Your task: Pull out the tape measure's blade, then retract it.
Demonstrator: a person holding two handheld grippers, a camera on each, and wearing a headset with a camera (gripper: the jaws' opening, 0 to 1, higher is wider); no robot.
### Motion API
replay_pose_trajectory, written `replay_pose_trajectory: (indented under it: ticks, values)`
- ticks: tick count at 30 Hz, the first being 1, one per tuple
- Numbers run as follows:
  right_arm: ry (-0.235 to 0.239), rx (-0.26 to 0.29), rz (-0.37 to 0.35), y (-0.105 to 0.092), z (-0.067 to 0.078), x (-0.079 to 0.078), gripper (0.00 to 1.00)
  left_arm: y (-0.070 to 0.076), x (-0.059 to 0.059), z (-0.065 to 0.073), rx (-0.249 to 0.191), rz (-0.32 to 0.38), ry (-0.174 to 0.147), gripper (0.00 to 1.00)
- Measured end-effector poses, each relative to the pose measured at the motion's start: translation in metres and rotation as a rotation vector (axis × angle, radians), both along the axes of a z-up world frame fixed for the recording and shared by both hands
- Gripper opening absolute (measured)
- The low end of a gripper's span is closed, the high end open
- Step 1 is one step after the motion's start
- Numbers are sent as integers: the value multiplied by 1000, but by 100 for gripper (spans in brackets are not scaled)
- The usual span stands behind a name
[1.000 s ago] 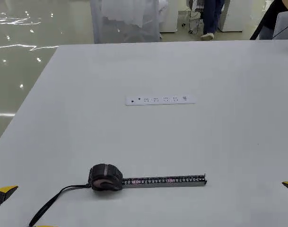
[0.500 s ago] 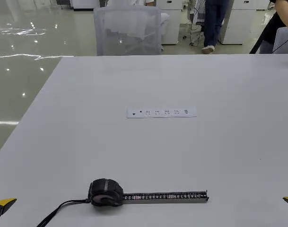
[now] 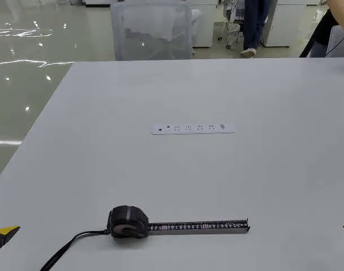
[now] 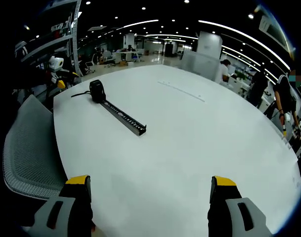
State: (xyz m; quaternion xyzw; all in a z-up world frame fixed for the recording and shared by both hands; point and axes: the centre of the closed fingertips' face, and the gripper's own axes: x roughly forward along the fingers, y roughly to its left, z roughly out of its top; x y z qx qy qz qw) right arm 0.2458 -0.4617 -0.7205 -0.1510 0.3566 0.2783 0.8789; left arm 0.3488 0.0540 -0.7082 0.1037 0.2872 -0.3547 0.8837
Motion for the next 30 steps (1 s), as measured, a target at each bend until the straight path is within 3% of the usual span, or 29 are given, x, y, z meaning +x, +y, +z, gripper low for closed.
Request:
replay_pose_trajectory:
  ticks: [19, 30]
  values:
    - [-1, 3, -27, -5, -1, -5, 99, -4, -4, -4, 3, -11, 0, 99]
    - [11, 2, -16, -2, -4, -6, 99, 5, -5, -9, 16, 20, 6, 99]
